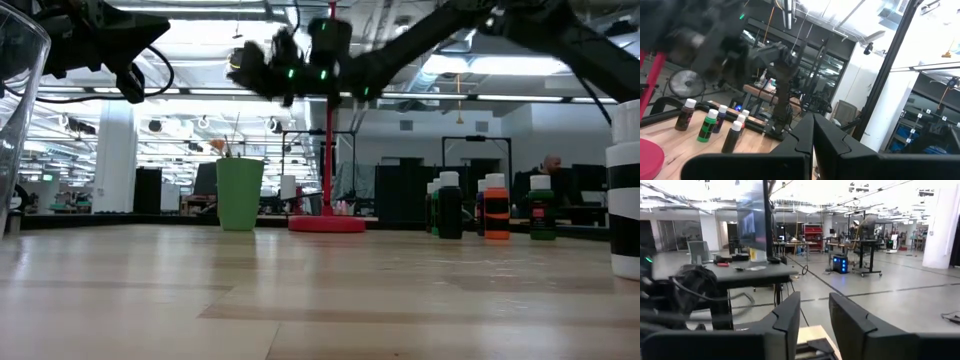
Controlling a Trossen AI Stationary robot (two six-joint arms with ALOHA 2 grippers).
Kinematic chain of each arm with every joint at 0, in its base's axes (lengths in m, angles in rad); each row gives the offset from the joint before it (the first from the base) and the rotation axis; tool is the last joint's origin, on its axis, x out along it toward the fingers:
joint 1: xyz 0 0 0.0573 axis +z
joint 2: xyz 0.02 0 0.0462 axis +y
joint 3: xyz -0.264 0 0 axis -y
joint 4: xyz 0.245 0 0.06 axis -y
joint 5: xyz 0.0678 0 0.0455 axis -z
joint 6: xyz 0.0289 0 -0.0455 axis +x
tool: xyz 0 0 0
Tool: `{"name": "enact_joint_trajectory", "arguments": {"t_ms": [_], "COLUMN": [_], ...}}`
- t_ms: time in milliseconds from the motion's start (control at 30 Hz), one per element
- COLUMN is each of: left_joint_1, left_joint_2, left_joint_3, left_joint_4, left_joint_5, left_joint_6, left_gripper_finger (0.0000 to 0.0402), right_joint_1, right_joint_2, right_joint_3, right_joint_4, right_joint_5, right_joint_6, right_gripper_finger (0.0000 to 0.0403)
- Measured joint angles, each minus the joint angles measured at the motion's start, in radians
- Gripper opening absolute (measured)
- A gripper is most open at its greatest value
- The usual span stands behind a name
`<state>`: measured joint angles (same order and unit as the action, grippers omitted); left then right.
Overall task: Pick & Place Paint Supplies
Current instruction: Put the big white coloring bottle into the transparent bin
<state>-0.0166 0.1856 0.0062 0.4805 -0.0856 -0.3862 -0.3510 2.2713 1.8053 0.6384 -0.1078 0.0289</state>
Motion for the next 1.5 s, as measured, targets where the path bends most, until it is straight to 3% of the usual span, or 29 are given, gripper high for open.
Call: {"name": "enact_joint_trajectory", "arguments": {"t_ms": [267, 533, 833, 1033, 1200, 1500], "left_joint_1": [0.000, 0.000, 0.000, 0.000, 0.000, 0.000], "left_joint_2": [0.000, 0.000, 0.000, 0.000, 0.000, 0.000], "left_joint_3": [0.000, 0.000, 0.000, 0.000, 0.000, 0.000], "left_joint_4": [0.000, 0.000, 0.000, 0.000, 0.000, 0.082], "left_joint_5": [0.001, 0.004, 0.003, 0.003, -0.001, 0.000], "left_joint_6": [0.000, 0.000, 0.000, 0.000, 0.000, -0.020], "left_gripper_finger": [0.0001, 0.0001, 0.0001, 0.0001, 0.0001, 0.0001], "right_joint_1": [0.035, 0.089, 0.178, 0.263, 0.354, 0.610], "right_joint_2": [-0.268, -0.513, -0.707, -0.796, -0.859, -0.913], "right_joint_3": [0.000, 0.001, 0.001, 0.001, 0.000, 0.000], "right_joint_4": [-0.504, -1.014, -1.371, -1.609, -1.779, -2.085], "right_joint_5": [0.001, 0.091, 0.112, 0.112, 0.123, 0.329], "right_joint_6": [-0.191, -0.197, -0.104, 0.025, 0.233, 0.747], "right_gripper_finger": [0.0149, 0.0187, 0.0195, 0.0183, 0.0172, 0.0158]}}
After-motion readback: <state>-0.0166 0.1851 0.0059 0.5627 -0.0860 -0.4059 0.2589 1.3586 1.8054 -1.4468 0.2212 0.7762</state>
